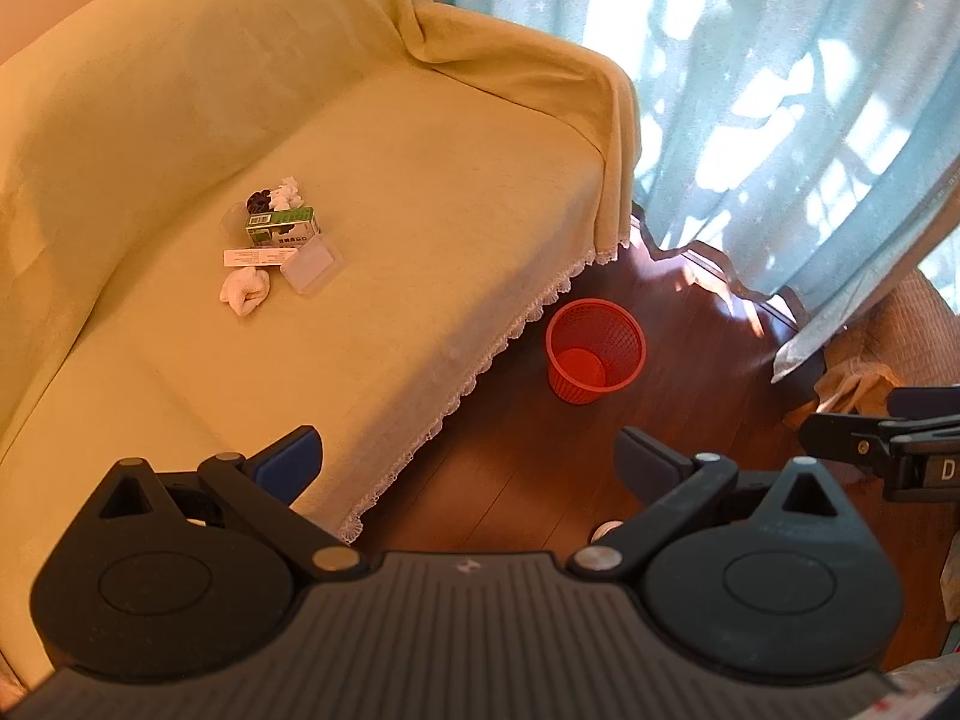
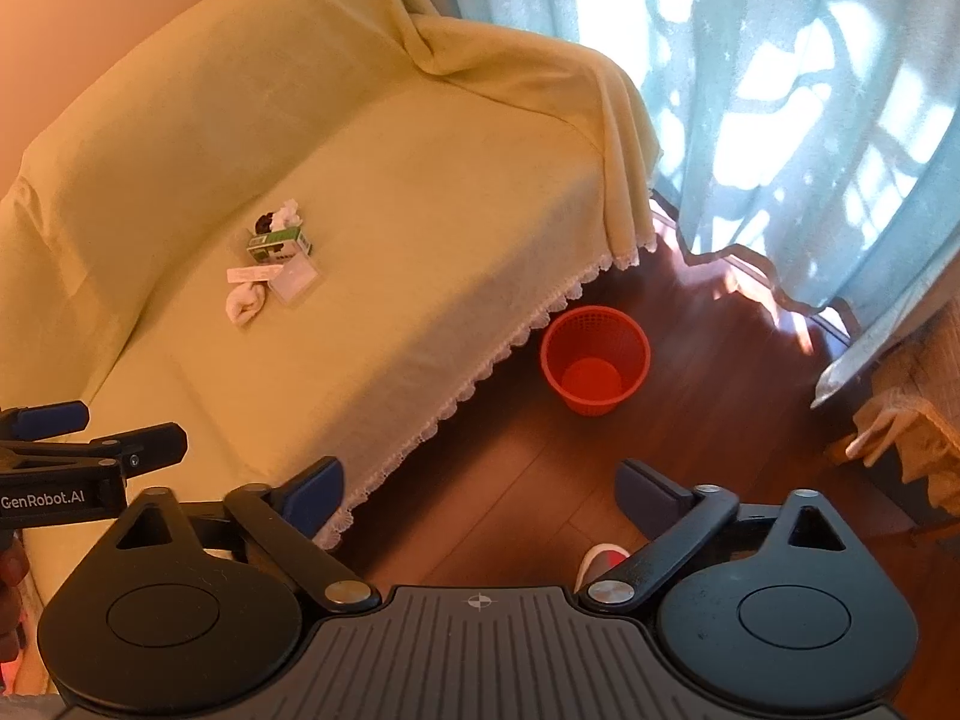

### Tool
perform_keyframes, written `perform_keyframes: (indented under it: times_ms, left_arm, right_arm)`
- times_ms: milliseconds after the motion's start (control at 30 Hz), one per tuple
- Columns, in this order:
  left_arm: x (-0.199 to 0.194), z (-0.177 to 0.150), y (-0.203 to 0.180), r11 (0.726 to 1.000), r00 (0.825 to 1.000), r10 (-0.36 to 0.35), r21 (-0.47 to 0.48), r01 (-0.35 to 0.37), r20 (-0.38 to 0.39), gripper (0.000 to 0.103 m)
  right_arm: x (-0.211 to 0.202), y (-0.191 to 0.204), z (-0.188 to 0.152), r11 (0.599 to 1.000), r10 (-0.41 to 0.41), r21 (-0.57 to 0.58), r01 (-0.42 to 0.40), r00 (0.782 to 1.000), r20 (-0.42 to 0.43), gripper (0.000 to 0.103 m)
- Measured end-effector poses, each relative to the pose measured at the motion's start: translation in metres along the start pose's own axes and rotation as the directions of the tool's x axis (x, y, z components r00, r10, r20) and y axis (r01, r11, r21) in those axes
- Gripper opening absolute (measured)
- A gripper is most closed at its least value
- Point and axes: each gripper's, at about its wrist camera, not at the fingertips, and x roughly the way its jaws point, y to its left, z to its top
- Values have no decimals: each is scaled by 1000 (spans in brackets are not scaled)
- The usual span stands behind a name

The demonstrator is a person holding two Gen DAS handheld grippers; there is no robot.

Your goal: Organize objects

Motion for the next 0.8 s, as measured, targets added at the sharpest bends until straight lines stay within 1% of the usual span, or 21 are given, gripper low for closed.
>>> perform_keyframes:
  times_ms: [67,267,500,633,800]
  left_arm:
    - [5,10,-12,1000,1000,10,-19,-10,0,102]
    - [32,45,-46,996,999,35,-83,-36,-15,102]
    - [68,66,-75,985,996,69,-156,-77,-57,102]
    - [98,72,-82,978,994,75,-189,-89,-80,102]
    - [148,73,-83,972,992,59,-219,-83,-115,102]
  right_arm:
    - [5,-16,13,1000,10,-18,-10,1000,-15,88]
    - [23,-65,47,997,32,-75,-35,998,-51,88]
    - [51,-108,77,990,59,-125,-70,994,-87,88]
    - [74,-136,87,992,71,-100,-81,992,-102,87]
    - [109,-174,95,995,81,-41,-86,992,-99,84]
